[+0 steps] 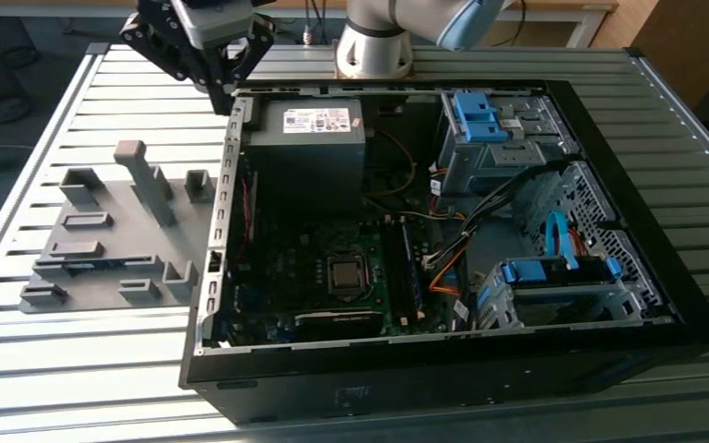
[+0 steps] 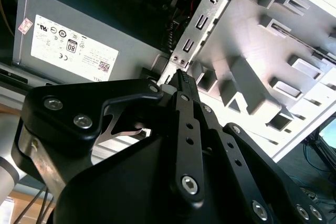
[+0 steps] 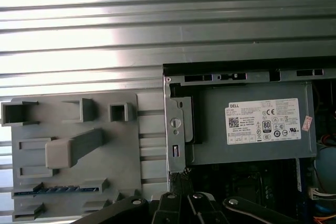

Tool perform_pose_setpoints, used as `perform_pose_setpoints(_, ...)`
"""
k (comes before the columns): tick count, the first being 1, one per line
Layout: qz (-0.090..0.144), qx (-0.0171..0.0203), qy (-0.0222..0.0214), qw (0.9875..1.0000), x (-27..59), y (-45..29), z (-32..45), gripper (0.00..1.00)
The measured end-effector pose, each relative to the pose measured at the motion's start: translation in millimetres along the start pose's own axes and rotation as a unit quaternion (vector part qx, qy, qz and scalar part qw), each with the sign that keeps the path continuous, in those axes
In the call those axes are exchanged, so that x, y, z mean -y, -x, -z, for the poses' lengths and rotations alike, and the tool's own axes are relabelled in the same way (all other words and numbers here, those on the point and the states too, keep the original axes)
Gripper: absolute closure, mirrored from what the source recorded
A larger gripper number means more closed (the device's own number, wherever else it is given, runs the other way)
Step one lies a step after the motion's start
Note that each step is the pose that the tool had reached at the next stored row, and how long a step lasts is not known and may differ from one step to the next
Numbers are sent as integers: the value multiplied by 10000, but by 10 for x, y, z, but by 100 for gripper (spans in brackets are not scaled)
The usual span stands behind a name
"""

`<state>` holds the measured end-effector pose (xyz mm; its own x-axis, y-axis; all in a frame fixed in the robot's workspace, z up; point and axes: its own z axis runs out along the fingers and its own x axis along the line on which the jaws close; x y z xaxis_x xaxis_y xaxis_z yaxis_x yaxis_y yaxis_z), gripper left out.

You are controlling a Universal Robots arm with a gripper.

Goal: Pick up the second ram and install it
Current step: 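Reach for the second ram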

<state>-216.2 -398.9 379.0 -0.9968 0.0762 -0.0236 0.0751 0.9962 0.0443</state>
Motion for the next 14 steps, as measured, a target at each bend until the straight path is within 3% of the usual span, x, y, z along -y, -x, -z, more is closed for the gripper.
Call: perform_pose_setpoints(14,0,0,0,10000,6,-77,-6,89)
